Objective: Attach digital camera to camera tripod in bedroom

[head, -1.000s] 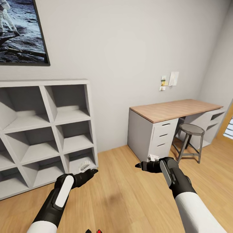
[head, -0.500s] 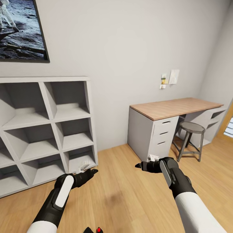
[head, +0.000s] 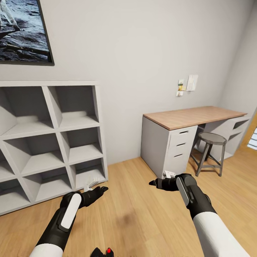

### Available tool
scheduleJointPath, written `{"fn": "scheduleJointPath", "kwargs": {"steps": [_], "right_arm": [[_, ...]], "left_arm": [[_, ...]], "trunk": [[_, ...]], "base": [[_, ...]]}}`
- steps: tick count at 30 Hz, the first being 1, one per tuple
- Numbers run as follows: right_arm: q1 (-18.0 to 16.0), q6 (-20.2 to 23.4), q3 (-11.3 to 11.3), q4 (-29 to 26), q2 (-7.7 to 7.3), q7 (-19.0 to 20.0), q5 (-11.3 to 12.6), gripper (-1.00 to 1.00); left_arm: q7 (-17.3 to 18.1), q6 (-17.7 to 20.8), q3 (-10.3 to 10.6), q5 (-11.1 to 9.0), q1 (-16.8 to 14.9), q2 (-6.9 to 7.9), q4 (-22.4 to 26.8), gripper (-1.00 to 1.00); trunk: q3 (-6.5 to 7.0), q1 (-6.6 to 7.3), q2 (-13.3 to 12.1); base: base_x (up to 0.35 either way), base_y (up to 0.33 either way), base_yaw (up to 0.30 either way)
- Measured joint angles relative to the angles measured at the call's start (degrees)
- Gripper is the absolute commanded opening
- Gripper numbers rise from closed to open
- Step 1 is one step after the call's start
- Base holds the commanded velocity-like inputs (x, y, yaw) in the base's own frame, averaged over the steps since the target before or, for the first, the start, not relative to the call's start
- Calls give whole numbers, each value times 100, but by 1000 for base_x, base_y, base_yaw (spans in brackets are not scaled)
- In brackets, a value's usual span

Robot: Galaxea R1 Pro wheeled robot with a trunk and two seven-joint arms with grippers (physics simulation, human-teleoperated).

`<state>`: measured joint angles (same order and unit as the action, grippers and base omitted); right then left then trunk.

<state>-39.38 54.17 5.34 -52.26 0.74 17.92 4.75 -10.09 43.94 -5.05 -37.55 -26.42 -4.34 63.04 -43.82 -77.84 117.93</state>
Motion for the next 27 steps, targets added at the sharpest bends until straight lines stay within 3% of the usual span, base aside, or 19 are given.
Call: {"fn": "scheduleJointPath", "kwargs": {"steps": [27], "right_arm": [[-1, -8, 0, 0, 0, 0, 0, 100]], "left_arm": [[0, 0, 0, -4, 0, 0, 0, 100]], "trunk": [[-485, -593, 1083]], "base": [[0, 0, 0]]}}
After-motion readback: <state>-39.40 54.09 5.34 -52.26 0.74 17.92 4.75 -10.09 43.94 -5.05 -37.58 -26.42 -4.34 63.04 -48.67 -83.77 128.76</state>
